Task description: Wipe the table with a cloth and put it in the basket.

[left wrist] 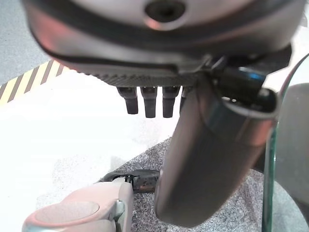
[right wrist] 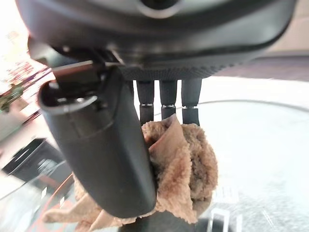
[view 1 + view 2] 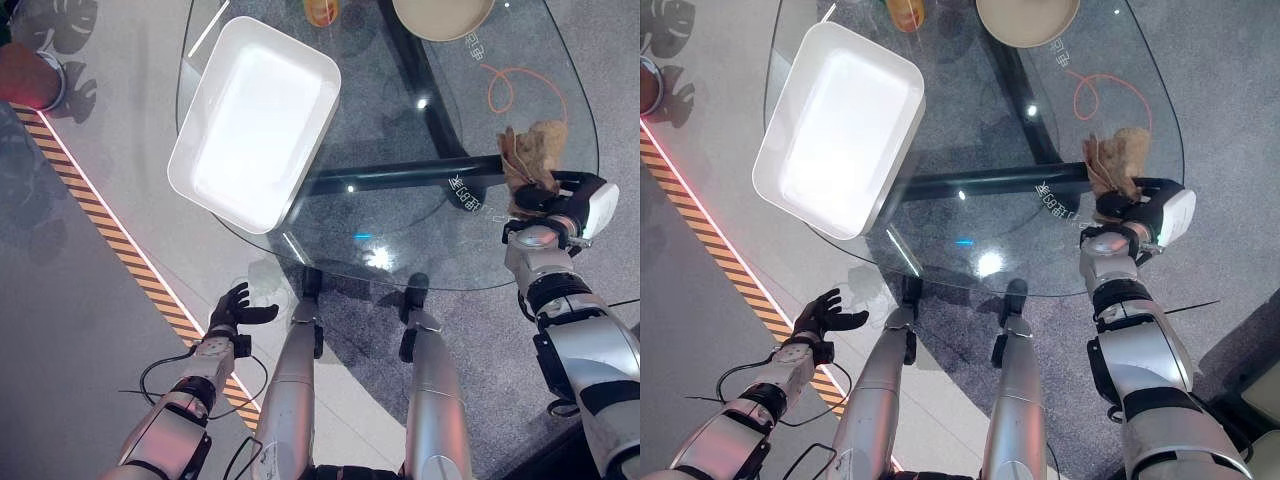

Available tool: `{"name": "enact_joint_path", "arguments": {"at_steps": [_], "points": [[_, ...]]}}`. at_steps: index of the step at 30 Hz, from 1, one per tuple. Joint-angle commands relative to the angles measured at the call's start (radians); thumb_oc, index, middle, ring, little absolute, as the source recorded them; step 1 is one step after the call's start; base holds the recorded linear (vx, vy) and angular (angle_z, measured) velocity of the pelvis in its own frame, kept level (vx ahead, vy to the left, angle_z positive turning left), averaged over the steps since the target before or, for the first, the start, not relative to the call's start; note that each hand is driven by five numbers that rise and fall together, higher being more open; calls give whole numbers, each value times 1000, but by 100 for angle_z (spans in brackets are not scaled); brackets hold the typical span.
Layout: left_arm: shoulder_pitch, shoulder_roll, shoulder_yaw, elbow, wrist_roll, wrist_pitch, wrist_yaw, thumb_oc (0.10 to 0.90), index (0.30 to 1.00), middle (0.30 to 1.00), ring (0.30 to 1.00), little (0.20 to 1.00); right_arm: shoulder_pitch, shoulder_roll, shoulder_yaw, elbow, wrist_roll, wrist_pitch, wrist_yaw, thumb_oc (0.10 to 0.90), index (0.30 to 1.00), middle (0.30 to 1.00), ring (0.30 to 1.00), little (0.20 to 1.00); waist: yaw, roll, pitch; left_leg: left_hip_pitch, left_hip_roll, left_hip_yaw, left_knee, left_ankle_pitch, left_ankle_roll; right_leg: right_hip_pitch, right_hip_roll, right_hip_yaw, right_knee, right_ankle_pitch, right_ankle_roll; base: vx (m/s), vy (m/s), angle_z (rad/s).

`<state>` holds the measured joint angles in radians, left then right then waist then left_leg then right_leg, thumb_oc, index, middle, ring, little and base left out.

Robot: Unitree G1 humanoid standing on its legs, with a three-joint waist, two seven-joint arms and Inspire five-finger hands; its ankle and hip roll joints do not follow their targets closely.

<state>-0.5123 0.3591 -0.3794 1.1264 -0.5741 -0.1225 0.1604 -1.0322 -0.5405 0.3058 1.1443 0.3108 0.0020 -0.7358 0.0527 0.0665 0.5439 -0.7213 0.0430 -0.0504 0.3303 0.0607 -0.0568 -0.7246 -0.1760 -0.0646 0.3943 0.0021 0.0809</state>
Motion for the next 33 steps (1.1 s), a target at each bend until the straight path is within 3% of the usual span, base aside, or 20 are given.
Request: {"name": "enact_joint_path", "arguments": {"at_steps": [1, 19, 33], "points": [[37, 0, 12, 30, -4, -18, 27, 800, 900, 900, 900, 900, -81, -65, 53, -112, -98, -45, 2, 100, 300, 300, 300, 200, 16, 14, -24, 5, -46, 34, 54, -63, 56, 13, 37, -67, 14, -10, -49, 0, 0, 0], [47, -50, 4, 15, 18, -25, 51, 800, 900, 900, 900, 900, -57, 77, 210, -183, -259, 33, 159, 100, 300, 300, 300, 200, 30, 25, -24, 12, -51, 44, 49, -53, 54, 19, 32, -70, 13, -13, -62, 1, 3, 0], [51, -87, 1, -9, 31, -23, 86, 800, 900, 900, 900, 900, 46, 207, 363, -330, -418, 30, 359, 100, 300, 300, 300, 200, 27, 27, -24, 6, -59, 50, 40, -37, 49, 12, 29, -71, 4, -6, -67, 0, 0, 0]]}}
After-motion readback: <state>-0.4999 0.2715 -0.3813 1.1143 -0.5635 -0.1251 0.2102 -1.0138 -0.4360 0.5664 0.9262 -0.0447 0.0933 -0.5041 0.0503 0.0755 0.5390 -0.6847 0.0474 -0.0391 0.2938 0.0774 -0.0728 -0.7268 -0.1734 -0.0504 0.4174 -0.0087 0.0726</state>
